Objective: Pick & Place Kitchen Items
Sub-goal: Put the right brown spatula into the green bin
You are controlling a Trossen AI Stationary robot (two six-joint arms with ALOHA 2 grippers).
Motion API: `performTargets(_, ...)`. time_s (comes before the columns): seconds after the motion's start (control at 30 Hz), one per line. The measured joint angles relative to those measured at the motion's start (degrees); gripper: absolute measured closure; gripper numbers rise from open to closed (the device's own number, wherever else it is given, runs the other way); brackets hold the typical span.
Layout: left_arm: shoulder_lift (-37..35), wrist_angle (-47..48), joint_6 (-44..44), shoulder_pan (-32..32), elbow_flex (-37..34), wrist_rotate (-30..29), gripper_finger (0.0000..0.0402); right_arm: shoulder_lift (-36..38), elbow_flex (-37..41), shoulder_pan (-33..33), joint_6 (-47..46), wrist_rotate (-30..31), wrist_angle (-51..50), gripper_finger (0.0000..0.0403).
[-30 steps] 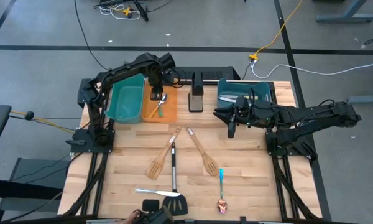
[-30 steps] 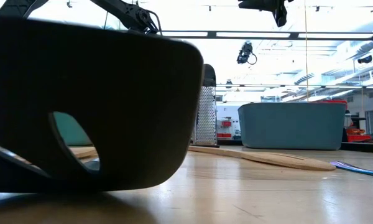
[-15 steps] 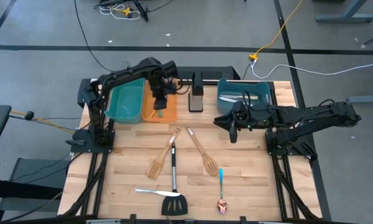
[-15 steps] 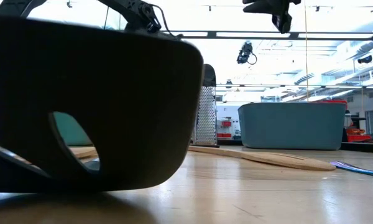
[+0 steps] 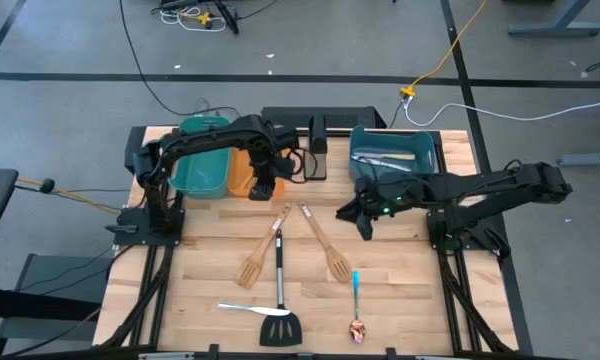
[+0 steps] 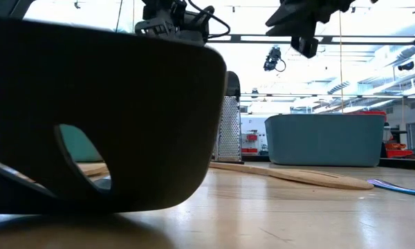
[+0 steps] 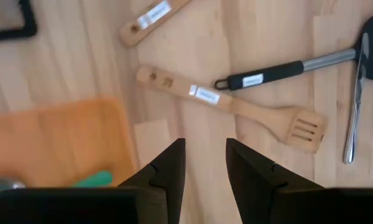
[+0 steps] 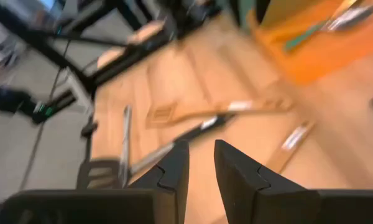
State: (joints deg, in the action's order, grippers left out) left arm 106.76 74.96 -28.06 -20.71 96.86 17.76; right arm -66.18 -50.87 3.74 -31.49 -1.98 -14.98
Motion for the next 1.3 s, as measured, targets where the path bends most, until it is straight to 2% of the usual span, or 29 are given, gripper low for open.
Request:
performTargets(0.2,0.0,-0.64,1.0,1.37,0.0,-0.15,0.0282,-6.18,0.0,-0.56,-1.54,-10.1,-0.63,0.0316)
performTargets(0.6,0.07,-1.38,3.85,1.71,0.0,-0.15,0.0282,-15.97,-1.77,-0.3,0.92,-19.65,-6.11,0.0316)
performTargets(0.67,0.07,-1.09,3.88,1.71,0.0,-0.17,0.0282,-18.0,-5.04,0.1,4.8,-18.65,-10.63,0.0316)
performTargets(0.77,0.07,-0.79,3.9,1.75,0.0,-0.65,0.0282,-22.05,-11.26,0.55,10.82,-13.35,-19.94,0.0316)
performTargets(0.87,0.07,-0.21,4.8,1.73,0.0,-2.36,0.0282,-26.67,-17.25,0.5,12.83,-8.53,-26.46,0.0316)
performTargets(1.07,0.07,5.56,5.7,1.73,0.0,-3.8,0.0282,-36.32,-25.64,1.18,11.03,-2.77,-33.77,0.0316)
performTargets(1.3,-1.83,14.57,10.19,2.4,-0.15,-3.57,0.0283,-41.57,-27.17,4.21,6.99,5.87,-34.89,0.0314)
